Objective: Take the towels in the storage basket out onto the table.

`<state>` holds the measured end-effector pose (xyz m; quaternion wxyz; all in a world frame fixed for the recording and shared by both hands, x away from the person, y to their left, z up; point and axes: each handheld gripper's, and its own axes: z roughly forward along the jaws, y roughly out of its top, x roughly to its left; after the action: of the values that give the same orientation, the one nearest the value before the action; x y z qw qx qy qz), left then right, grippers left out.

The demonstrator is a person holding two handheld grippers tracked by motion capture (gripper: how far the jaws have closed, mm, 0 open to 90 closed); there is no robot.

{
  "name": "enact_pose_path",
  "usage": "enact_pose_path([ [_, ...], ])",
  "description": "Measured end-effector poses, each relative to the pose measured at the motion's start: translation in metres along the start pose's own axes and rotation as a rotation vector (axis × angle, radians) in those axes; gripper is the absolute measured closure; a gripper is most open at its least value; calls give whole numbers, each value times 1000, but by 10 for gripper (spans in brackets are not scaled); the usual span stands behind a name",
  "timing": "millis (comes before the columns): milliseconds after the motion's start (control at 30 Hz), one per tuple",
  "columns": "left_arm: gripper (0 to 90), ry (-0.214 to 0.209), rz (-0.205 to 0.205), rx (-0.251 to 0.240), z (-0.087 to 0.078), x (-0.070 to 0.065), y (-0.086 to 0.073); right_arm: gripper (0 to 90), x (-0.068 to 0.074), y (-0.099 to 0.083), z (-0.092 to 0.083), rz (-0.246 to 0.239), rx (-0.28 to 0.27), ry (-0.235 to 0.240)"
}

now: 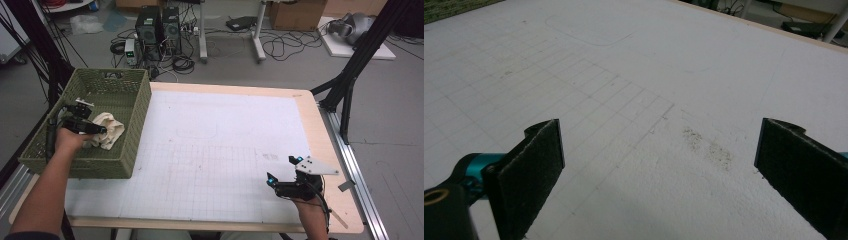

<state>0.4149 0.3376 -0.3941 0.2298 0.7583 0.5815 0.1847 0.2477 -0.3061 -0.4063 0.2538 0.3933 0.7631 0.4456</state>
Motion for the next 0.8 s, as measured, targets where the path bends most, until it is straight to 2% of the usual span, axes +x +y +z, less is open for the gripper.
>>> enact_pose_path([
  [67,695,-4,3,-4,0,-1,0,49,0,0,0,1,0,0],
  [100,695,-8,10,-11,-2,-2,1,49,0,0,0,1,0,0],
  [200,724,-8,-7,-56,-8,-1,2,49,0,1,-1,5,-5,-1],
  [233,725,-6,-29,-98,-13,1,2,49,0,1,-2,9,-5,-2],
  [267,725,-6,-29,-98,-13,1,2,49,0,1,-2,9,-5,-2],
  [300,725,-4,-40,-142,-20,3,2,49,0,1,-2,6,-7,-5],
  [467,726,-23,-68,-267,-39,6,1,49,0,1,-2,4,-9,-4],
  [533,726,-23,-62,-309,-47,8,-1,49,0,1,-2,4,-6,-4],
  [567,726,-23,-62,-309,-47,8,-1,49,1,2,-2,1,-9,-3],
  [633,726,-27,-62,-362,-57,9,-4,49,2,2,-2,5,-9,-1],
  [667,726,-27,-62,-362,-57,9,-4,49,2,3,-2,0,-13,-1],
  [700,726,-39,-71,-406,-65,10,-6,49,2,3,-3,-1,-13,-2],
  [800,725,-59,-75,-451,-75,9,-7,49,3,3,-3,-1,-12,-2],
])
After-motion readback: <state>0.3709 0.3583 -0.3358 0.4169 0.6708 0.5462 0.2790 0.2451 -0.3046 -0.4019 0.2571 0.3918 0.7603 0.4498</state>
